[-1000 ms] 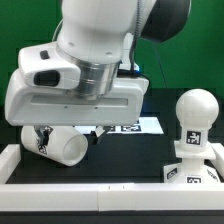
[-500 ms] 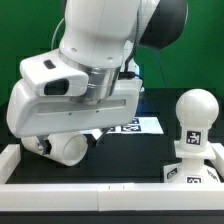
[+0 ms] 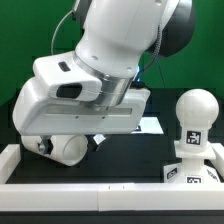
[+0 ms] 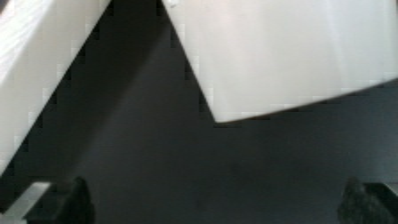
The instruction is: Assemble lamp
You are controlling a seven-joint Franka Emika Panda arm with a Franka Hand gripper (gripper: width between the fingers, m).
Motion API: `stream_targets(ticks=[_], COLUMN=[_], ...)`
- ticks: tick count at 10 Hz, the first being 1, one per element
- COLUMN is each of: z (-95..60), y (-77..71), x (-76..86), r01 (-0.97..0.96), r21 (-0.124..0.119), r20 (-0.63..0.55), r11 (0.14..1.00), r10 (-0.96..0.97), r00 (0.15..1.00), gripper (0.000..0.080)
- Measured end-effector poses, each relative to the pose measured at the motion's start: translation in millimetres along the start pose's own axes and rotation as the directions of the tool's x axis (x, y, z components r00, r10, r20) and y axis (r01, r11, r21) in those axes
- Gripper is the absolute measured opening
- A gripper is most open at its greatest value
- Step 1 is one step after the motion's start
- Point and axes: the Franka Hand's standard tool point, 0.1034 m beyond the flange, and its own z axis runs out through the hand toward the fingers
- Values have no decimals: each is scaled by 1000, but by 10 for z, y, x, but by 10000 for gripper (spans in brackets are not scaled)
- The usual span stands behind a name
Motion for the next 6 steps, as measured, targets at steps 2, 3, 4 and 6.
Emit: stream_targets(ticks=[2, 3, 4, 6], z=[22, 101, 122, 134], y=[1, 13, 43, 5], x=[-13, -68, -86, -186], r01=[3, 9, 9, -13], r21=[0, 2, 0, 11], r20=[9, 57, 87, 223], r11=[1000, 1000, 1000, 1000], r10=[-3, -9, -9, 10], r00=[1000, 998, 996, 975], gripper=[698, 698, 698, 698])
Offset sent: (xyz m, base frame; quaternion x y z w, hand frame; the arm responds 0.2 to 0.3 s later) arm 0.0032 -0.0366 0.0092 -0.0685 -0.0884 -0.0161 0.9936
